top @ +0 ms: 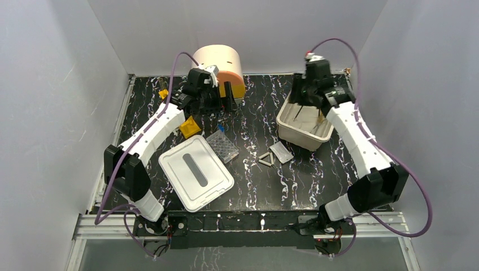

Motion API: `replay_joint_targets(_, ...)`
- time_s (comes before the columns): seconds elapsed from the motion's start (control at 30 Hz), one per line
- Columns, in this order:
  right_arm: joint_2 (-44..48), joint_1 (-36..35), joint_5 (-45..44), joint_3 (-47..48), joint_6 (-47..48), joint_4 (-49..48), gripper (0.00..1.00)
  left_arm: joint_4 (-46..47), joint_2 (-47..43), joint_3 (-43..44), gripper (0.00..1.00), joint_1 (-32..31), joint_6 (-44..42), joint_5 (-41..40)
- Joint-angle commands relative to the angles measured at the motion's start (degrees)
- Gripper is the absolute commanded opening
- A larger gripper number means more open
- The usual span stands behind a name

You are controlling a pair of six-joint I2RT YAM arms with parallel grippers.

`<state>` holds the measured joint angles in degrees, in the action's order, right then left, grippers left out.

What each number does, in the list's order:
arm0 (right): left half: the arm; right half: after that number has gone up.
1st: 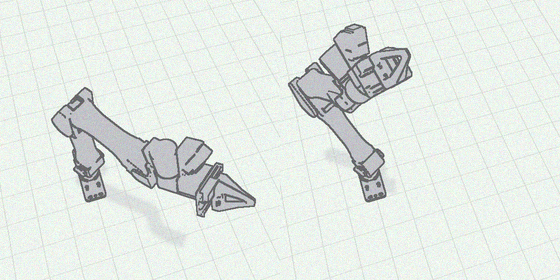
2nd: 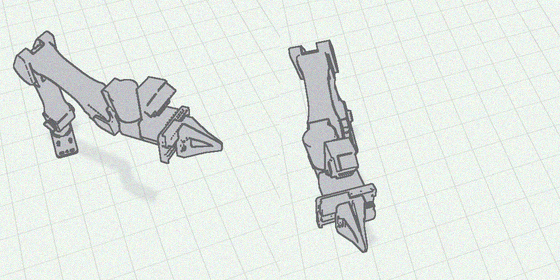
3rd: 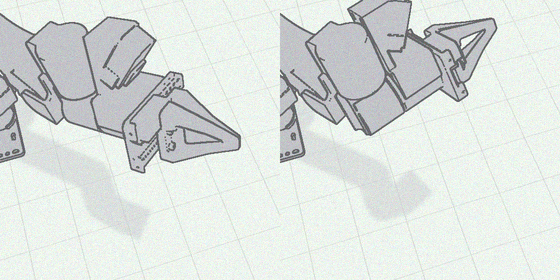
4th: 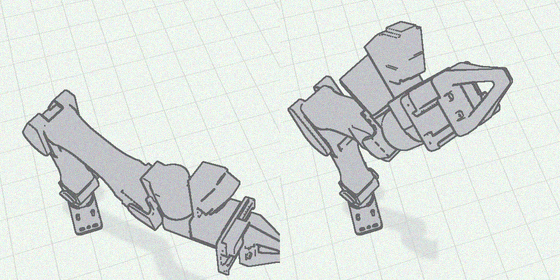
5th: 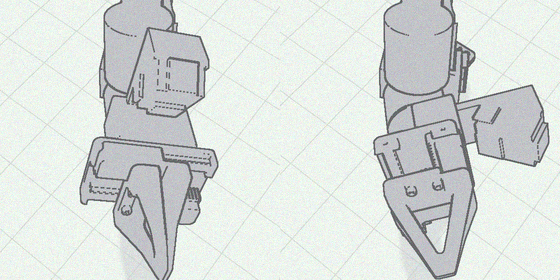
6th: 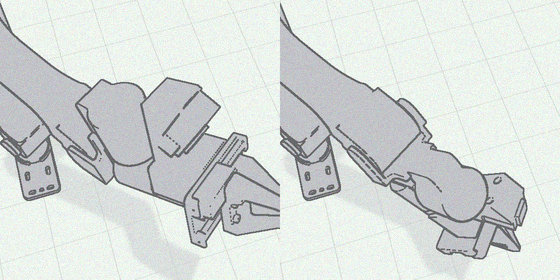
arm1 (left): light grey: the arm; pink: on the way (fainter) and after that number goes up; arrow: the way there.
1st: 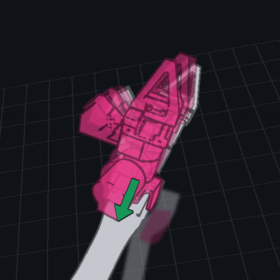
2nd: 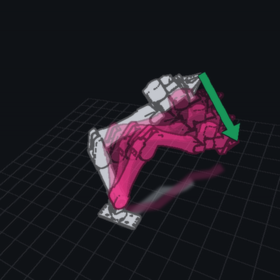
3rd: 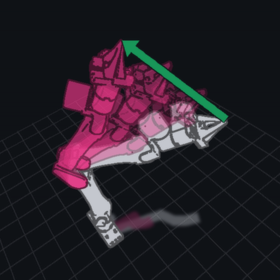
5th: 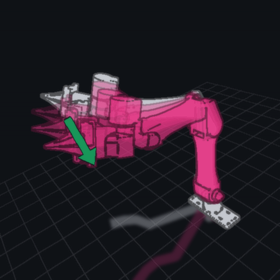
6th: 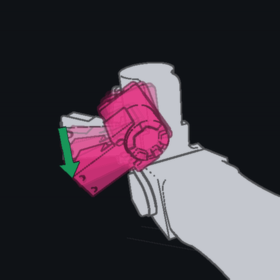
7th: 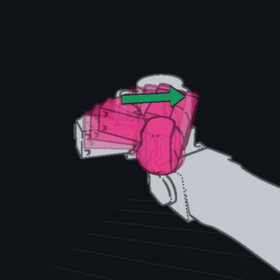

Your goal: Organize the chemistry lab equipment

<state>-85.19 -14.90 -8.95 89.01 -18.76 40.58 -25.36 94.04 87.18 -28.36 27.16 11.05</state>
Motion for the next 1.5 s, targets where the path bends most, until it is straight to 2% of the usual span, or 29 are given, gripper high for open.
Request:
replay_joint_targets(0.0, 3.5, -12.9, -0.8, -2.7, 3.5, -0.7, 0.58, -2.0, -5.3, 2.1, 0.93, 3.0, 2.9, -7.9)
replay_joint_targets(0.23, 0.3, -28.1, -6.4, -10.2, 2.3, -0.9, 0.58, -3.8, -9.4, -1.3, 0.90, 7.2, 7.0, -18.1)
replay_joint_targets(0.33, -1.1, -31.9, -5.0, -14.6, 4.9, -3.1, 0.57, -4.7, -11.8, -3.3, 0.87, 7.6, 8.2, -21.8)
replay_joint_targets(0.43, -2.1, -32.4, -0.3, -19.4, 7.4, -4.8, 0.53, -5.1, -14.0, -5.6, 0.83, 8.0, 9.4, -23.8)
replay_joint_targets(0.57, -3.4, -32.4, 0.2, -23.8, 10.2, -6.5, 0.47, -5.1, -16.1, -8.6, 0.80, 8.2, 11.1, -23.8)
replay_joint_targets(0.77, -8.3, -32.4, 2.4, -27.8, 15.0, -10.0, 0.48, -5.0, -17.3, -10.3, 0.78, 8.2, 12.7, -22.8)
replay_joint_targets(1.1, -14.3, -32.0, -0.3, -25.0, 19.5, -11.7, 0.47, -6.1, -19.6, -11.7, 0.79, 8.2, 14.9, -26.5)
replay_joint_targets(1.47, -16.9, -31.9, 0.3, -23.7, 22.3, -11.2, 0.44, -5.8, -19.8, -12.2, 0.81, 8.3, 14.4, -25.2)
